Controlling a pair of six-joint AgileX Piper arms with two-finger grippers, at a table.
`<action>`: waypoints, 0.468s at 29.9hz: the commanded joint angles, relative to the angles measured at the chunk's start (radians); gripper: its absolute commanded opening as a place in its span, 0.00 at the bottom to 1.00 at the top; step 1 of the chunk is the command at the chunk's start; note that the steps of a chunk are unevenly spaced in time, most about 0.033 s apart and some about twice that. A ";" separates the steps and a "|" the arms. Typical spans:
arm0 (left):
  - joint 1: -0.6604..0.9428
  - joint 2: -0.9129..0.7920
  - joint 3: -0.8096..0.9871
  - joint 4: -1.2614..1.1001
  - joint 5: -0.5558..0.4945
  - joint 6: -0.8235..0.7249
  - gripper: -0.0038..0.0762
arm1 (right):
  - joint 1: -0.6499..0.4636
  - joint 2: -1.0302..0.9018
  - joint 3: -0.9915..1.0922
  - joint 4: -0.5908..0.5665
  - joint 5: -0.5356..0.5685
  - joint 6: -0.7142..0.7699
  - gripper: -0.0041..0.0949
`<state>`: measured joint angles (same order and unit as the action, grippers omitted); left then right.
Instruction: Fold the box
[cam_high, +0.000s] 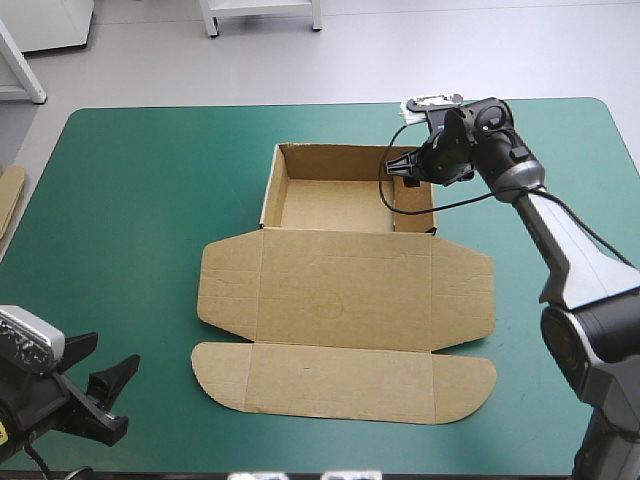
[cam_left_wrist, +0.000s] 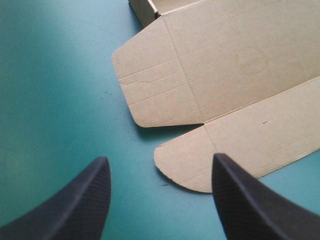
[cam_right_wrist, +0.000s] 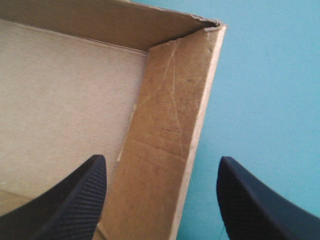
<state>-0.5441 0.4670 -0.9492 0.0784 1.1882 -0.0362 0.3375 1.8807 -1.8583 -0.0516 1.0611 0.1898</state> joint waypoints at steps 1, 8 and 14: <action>-0.006 0.011 -0.023 -0.014 -0.069 0.001 0.58 | -0.031 0.033 -0.050 -0.017 -0.015 0.004 0.64; -0.006 0.011 -0.023 -0.016 -0.069 0.001 0.58 | -0.044 0.120 -0.059 0.011 -0.011 -0.031 0.53; -0.006 0.011 -0.023 -0.024 -0.069 0.001 0.58 | -0.044 0.123 -0.059 -0.100 -0.011 -0.035 0.03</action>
<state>-0.5441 0.4670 -0.9490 0.0637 1.1843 -0.0362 0.2999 2.0681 -1.8832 -0.0588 1.0746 0.1668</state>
